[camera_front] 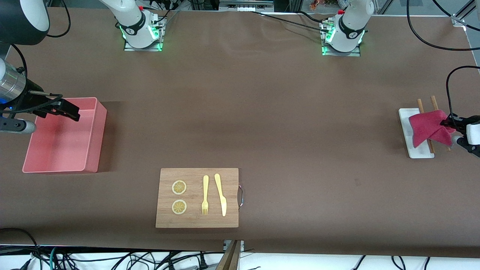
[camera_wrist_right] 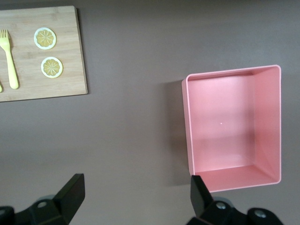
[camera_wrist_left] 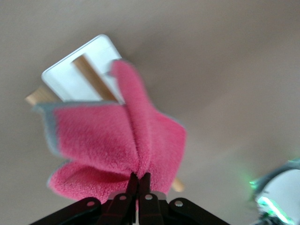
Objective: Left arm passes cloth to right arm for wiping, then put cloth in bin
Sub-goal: 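Lower the left gripper onto the pink cloth and grasp it, then lift the cloth with the left gripper while the right gripper approaches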
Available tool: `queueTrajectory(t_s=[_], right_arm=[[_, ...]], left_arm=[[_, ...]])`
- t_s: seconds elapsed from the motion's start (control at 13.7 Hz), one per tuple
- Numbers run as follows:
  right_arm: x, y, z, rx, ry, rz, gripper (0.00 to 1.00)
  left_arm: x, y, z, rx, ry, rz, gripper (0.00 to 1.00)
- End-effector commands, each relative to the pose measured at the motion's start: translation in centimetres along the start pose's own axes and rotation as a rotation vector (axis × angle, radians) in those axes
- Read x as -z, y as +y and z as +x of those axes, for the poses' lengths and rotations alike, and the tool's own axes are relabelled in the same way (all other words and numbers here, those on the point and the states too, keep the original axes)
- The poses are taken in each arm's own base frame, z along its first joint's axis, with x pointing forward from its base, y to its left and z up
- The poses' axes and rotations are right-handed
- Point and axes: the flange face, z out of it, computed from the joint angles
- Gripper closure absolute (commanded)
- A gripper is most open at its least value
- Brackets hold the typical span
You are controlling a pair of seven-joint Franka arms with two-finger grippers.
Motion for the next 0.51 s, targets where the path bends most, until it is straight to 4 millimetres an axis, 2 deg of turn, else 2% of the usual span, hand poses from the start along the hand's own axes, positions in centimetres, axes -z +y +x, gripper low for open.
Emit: queueTrajectory(t_s=[0.0,0.15,0.44], right_arm=[[-0.6,0.1,-0.2,-0.001,-0.024,-0.02,0.0],[-1.1,-0.1,-0.3,0.003,-0.043,-0.023,0.0],[-1.6,-1.1,-0.4,0.006,-0.064,-0.017,0.0]], left_arm=[[4.3,5.5,3.3,0.04,-0.018,-0.03,1.0],[6.5,11.5,6.8,0.042,-0.032,-0.072,1.0],[7.0,23.6,14.5,0.176,-0.005,-0.177,1.0]])
